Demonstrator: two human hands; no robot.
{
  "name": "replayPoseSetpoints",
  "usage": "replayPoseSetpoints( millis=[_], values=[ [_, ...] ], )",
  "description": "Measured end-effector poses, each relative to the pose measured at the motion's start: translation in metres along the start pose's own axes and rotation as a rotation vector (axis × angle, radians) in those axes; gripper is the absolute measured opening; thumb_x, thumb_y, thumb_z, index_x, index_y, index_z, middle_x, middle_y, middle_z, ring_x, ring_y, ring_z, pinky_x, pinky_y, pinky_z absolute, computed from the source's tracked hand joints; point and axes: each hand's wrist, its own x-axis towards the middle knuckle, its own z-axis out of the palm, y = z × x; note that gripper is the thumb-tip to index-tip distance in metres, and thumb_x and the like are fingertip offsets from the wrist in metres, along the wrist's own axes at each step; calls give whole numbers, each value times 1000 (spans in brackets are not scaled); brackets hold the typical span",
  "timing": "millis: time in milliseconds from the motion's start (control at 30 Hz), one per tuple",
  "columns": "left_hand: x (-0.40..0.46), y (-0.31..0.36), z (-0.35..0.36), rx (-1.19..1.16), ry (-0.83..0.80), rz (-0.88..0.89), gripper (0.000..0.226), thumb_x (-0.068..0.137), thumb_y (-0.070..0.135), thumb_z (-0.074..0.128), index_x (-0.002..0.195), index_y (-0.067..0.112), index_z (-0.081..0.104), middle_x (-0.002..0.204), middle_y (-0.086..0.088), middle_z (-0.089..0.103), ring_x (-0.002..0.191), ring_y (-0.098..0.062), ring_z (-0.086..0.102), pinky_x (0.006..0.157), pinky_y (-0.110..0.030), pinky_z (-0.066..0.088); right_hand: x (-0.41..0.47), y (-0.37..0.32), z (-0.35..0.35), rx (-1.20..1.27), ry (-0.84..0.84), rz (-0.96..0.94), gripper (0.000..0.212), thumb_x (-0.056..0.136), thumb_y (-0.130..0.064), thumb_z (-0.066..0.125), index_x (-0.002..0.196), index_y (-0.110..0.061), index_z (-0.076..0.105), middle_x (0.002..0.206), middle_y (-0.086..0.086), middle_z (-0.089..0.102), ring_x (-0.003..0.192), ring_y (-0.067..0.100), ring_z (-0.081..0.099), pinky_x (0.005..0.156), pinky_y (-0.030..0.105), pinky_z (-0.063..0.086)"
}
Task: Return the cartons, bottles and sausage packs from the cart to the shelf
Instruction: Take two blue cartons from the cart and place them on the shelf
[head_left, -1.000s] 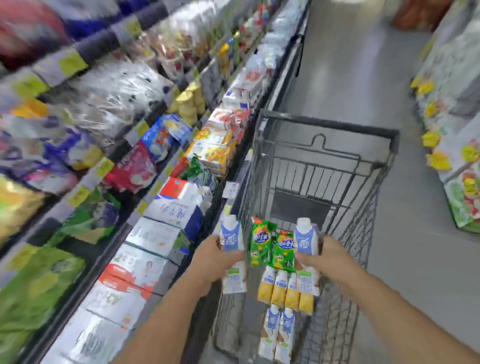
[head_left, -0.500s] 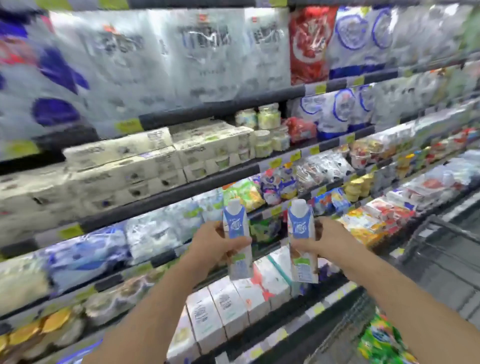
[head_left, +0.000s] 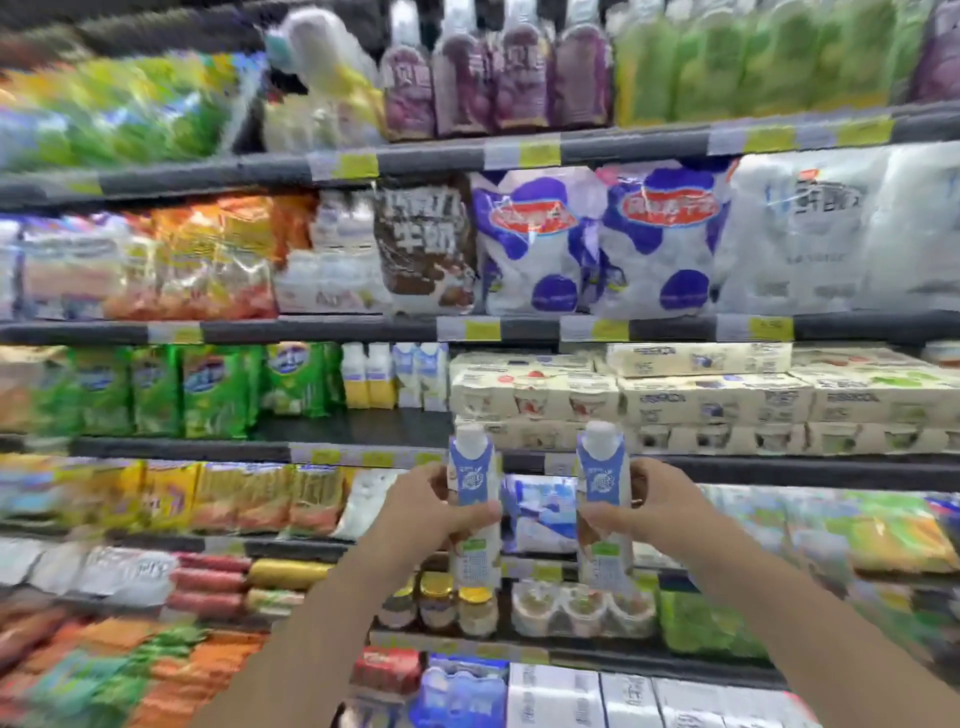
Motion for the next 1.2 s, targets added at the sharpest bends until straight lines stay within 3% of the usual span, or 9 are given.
replayPoseSetpoints(
  millis=[167,433,567,633,800,967,1033,1133,1200],
  values=[
    [19,-38,-119,56,59,9,32,70,31,89,95,24,69,79,10,73,62,-3,66,56,-21,51,55,-53,126,9,-102,-40,33,78,-26,84,104,-17,65,94,-2,73,79,10,68,60,20,47],
    [54,-72,-208,85,151,1,37,71,31,89,99,20,67,81,7,71,65,-8,64,61,-28,54,122,-95,210,-22,-147,-54,38,78,-25,84,108,-13,64,98,5,76,92,22,72,77,35,55],
    [82,-83,-219,72,183,-5,40,68,29,91,98,19,67,82,9,72,62,-3,63,58,-22,50,154,-105,225,-18,-118,-82,39,78,-14,83,111,-10,62,102,7,73,88,17,69,65,24,50],
    [98,-84,-219,64,185,-6,40,66,28,92,97,19,67,85,6,75,69,-7,68,64,-26,54,167,-109,227,-10,-91,-89,34,79,-11,82,105,-10,62,98,4,71,83,12,67,63,22,48],
    [145,-74,-206,66,208,-32,37,69,23,90,98,17,67,86,2,75,71,-11,67,65,-27,54,206,-108,222,5,-53,-47,41,77,-16,84,110,-15,61,100,1,69,88,13,67,69,28,54],
    [196,-64,-190,86,225,-28,36,69,27,90,94,16,67,82,2,74,69,-11,66,67,-29,55,243,-101,217,-89,-18,-32,34,75,-21,86,100,-20,63,95,-3,72,85,11,68,77,31,56],
    [211,-65,-185,94,227,-38,43,65,33,91,96,15,66,82,-2,73,67,-13,64,67,-33,57,253,-98,218,-111,-8,-31,27,77,-21,85,95,-20,65,92,-3,74,84,11,69,76,31,56],
    [232,-68,-178,119,229,-39,75,41,56,86,99,13,65,91,-15,73,70,-21,65,74,-44,61,268,-96,218,-127,50,-47,17,80,-16,81,91,-15,67,93,3,74,81,12,67,64,25,51],
    [250,-72,-175,123,214,-38,77,40,55,86,100,12,65,91,-14,74,75,-27,71,76,-47,62,280,-98,220,-151,106,-47,21,81,-13,78,97,-7,67,97,8,74,88,21,69,63,26,50]
  ],
)
